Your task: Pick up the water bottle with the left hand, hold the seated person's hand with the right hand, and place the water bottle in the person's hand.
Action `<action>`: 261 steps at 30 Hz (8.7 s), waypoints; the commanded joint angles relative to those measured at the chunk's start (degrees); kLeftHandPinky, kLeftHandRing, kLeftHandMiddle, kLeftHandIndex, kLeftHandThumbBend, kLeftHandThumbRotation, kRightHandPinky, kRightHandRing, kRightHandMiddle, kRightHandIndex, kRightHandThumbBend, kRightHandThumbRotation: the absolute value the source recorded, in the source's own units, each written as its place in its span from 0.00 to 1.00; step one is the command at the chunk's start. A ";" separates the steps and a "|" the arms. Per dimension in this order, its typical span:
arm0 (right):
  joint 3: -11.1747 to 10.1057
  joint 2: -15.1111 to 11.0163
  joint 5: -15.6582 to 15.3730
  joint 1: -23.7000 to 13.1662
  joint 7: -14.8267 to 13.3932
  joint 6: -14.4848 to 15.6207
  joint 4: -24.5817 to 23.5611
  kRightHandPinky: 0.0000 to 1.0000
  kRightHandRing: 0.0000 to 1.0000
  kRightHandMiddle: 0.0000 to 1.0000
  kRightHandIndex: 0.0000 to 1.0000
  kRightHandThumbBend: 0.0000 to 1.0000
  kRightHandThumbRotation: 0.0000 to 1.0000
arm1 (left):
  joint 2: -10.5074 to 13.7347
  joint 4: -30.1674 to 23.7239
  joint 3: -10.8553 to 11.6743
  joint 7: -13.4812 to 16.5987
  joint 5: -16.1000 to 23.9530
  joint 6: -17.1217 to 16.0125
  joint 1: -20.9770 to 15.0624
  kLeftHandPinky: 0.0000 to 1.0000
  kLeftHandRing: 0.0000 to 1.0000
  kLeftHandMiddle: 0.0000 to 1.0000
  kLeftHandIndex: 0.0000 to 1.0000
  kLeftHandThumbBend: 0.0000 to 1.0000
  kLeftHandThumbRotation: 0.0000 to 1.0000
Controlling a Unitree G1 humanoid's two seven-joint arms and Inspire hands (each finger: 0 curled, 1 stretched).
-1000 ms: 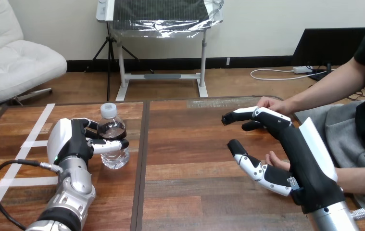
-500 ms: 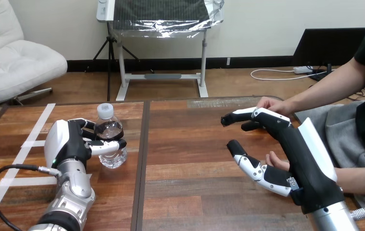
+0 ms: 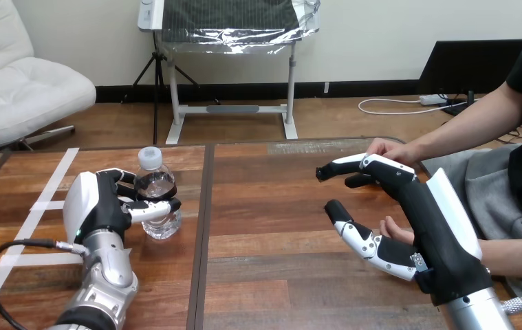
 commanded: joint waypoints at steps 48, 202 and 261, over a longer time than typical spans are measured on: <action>0.17 0.45 0.49 -4.02 0.56 0.78 -1.36 0.71 0.77 0.72 0.64 0.34 0.00 | -7.81 -28.32 4.01 2.40 -3.29 -22.69 20.60 0.47 0.45 0.46 0.50 0.64 0.00; -4.13 -30.76 -24.26 -15.46 21.95 33.46 0.72 0.75 0.86 0.88 0.84 0.85 0.00 | -16.53 -63.51 3.46 -11.21 -3.08 -22.27 40.18 0.42 0.42 0.43 0.49 0.63 0.00; 12.45 -34.97 -33.23 -33.78 30.36 32.88 30.01 0.86 0.95 0.95 0.90 0.75 0.09 | -16.64 -65.14 3.76 -12.04 -3.79 -22.01 40.99 0.43 0.42 0.43 0.49 0.63 0.00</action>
